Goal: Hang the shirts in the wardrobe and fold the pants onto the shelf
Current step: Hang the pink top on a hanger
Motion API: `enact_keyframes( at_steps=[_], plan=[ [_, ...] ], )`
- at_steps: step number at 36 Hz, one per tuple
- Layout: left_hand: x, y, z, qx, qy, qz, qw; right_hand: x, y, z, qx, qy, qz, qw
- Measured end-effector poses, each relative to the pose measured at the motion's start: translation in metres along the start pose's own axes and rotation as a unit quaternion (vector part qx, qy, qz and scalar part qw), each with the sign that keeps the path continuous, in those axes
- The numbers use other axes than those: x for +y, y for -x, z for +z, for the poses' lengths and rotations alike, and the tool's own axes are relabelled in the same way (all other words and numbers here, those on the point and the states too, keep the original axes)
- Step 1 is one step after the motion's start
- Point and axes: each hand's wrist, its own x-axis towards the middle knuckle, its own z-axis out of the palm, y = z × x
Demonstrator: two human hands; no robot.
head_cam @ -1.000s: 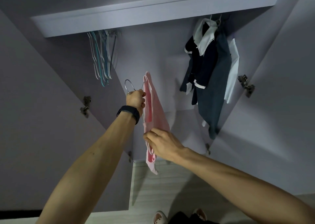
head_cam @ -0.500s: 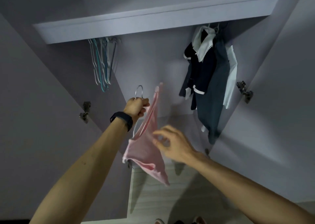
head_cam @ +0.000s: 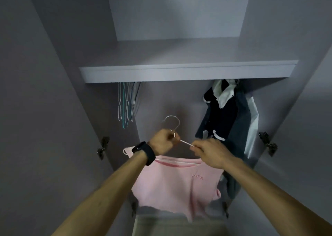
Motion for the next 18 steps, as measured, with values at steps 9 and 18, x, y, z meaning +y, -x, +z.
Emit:
enact_keyframes(
  at_steps=[9,18],
  plan=[
    [0.015,-0.023,-0.034,0.128,-0.194,0.038,0.972,0.001,-0.016,-0.028,0.015,0.030,0.075,0.997],
    [0.052,-0.054,-0.073,0.266,-0.382,0.199,0.862,0.012,-0.028,-0.056,0.025,-0.014,0.187,0.982]
  ],
)
